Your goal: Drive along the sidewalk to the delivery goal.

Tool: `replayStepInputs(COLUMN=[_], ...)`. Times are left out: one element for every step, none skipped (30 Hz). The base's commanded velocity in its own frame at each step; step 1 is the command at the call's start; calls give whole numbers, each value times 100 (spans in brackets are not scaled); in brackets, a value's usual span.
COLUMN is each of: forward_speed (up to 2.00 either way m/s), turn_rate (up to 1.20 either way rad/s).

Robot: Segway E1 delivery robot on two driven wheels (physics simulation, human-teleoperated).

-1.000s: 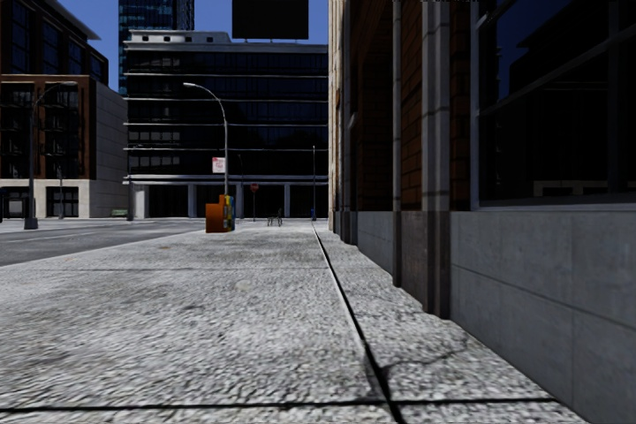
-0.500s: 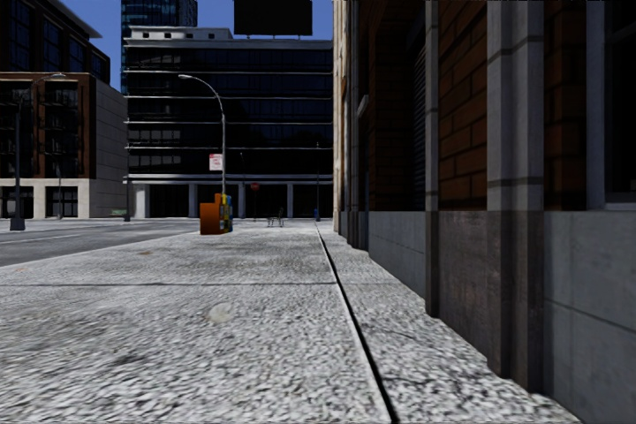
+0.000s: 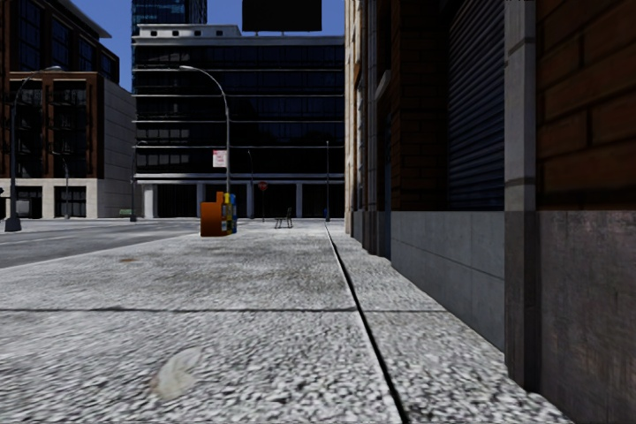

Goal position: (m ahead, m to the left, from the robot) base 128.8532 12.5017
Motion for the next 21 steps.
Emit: replayStepInputs(forward_speed=[200, 200, 200, 200, 200, 200, 200, 200, 200, 200, 200, 200, 200, 200, 200, 200, 200, 200, 200, 200, 200], turn_rate=[0, 0, 0, 0, 0, 0, 0, 0, 0, 0, 0, 0, 0, 0, 0, 0, 0, 0, 0, 0, 0])
